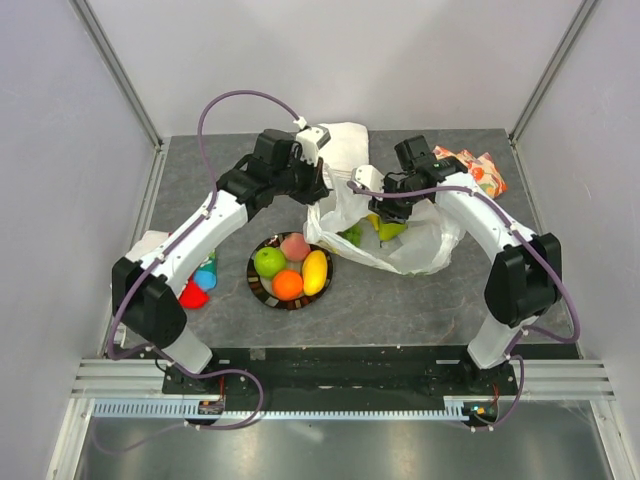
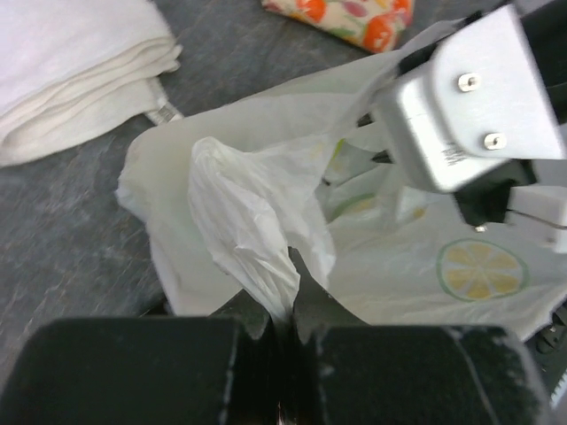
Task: Take the fake fruits out of the plastic bag
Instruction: Take out the fake fruit from the plastic bag.
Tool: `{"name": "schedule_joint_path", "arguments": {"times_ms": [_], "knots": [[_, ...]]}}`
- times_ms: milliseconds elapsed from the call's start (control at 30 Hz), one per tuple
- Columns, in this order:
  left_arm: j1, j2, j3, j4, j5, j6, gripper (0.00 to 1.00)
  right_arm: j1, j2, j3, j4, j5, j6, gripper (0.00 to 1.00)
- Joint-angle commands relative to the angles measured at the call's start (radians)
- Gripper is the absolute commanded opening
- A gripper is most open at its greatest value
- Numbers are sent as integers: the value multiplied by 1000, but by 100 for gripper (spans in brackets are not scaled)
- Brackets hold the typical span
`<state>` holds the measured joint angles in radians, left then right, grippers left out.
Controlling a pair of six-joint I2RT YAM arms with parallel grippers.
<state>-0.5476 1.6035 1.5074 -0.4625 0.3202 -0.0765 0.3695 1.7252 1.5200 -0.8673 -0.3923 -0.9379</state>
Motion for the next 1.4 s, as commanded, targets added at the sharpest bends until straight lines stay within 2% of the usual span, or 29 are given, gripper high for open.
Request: {"name": "schedule_joint_path", "arguments": {"times_ms": [0,67,133,233,333,467,733,933,967,1067,1267,1300,1367], "knots": [[-5,-63,-45,19,-151,-51,2,5,-21,-55,48,4,-49,49],[-3,-57,-44,19,-139,-43,2,5,-88,-86,106,-9,-27,52],[-5,-39,-29,21,-130,-45,2,11,-139,-103,154,-43,-10,59],[-5,-14,5,25,-127,-42,2,35,-200,-64,90,-97,-10,61],[-5,1,37,28,-130,-34,2,57,-211,-61,-24,-129,-74,55],[-3,-4,62,28,-129,-25,2,68,-152,-100,-104,-65,-151,42],[-3,-31,51,12,-130,17,2,29,36,-15,-107,7,-154,43],[-3,-42,36,10,-110,40,2,-6,126,65,-19,69,-121,51],[-5,-43,30,8,-109,43,2,-9,126,69,16,79,-113,57],[-5,-42,25,10,-102,46,2,-21,134,51,72,125,-98,68],[-5,-19,36,15,-73,40,2,-29,217,40,93,214,-61,74],[-3,-17,37,16,-70,40,2,-30,227,43,96,224,-53,81],[-3,-16,42,16,-66,41,2,-29,250,45,112,242,-33,85]]}}
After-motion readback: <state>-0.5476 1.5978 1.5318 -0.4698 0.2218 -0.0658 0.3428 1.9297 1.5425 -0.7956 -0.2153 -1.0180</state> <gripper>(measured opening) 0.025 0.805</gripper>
